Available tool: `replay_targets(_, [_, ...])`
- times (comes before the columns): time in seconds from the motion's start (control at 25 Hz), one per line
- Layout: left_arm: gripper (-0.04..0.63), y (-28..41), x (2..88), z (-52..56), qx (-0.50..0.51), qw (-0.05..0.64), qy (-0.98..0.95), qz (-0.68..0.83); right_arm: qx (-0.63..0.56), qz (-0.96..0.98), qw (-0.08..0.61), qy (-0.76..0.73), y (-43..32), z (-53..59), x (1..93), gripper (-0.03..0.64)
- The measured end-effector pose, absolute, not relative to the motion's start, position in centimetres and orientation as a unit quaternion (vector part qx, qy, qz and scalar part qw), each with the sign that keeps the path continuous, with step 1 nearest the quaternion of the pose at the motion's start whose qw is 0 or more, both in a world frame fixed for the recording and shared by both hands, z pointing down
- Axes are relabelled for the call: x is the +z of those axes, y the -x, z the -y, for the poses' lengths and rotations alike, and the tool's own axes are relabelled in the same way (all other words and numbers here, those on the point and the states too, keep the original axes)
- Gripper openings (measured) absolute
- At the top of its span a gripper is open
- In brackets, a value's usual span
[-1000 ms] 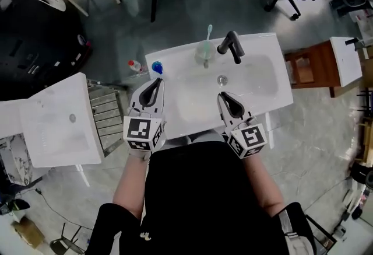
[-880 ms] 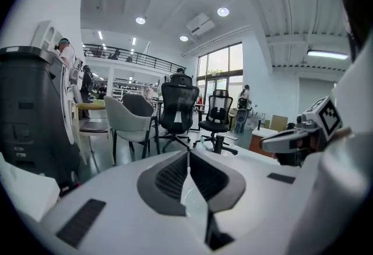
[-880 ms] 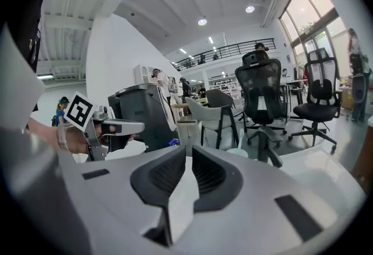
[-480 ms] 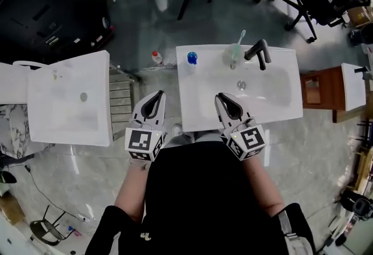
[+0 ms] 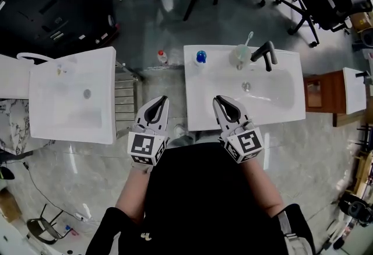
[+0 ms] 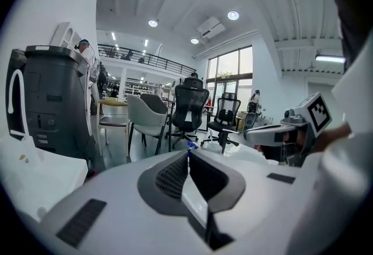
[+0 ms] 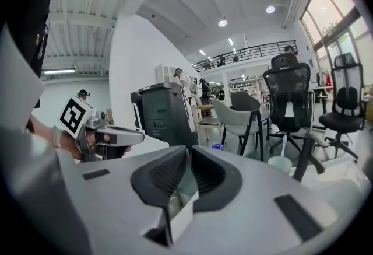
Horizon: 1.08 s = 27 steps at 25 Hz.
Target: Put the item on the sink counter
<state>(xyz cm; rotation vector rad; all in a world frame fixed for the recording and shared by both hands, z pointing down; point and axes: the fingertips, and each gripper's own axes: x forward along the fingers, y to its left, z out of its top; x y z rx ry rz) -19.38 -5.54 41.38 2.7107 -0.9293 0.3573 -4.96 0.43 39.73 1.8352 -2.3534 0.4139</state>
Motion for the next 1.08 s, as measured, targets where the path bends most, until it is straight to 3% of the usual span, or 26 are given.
replay_targets(1.08, [0.026,18.5,42.7,4.8,0.129,0.13,-0.94,0.287,0.134,0.762,0.076,-0.628,5.2,-1.7,39.7,0.049])
